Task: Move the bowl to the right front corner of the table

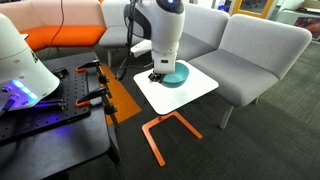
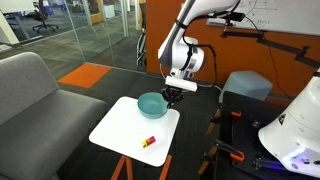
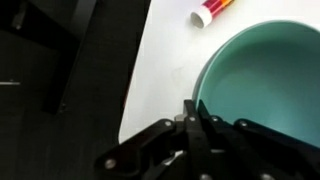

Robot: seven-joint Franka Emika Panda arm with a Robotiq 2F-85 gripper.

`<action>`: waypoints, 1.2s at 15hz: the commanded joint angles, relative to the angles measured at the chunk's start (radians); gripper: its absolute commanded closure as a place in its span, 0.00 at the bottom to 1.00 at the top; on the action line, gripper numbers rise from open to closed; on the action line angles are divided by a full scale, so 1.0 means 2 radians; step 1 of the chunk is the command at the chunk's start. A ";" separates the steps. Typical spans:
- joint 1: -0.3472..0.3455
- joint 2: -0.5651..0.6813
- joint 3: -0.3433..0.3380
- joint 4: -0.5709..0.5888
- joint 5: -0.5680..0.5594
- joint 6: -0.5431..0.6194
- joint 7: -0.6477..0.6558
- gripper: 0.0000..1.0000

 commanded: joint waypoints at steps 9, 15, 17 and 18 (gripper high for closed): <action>-0.034 0.048 0.029 0.008 0.050 0.025 -0.065 0.99; -0.043 0.044 0.046 0.009 0.053 0.044 -0.095 0.48; -0.046 0.023 0.053 -0.007 0.056 0.051 -0.104 0.33; -0.050 0.005 0.058 -0.018 0.060 0.050 -0.110 0.26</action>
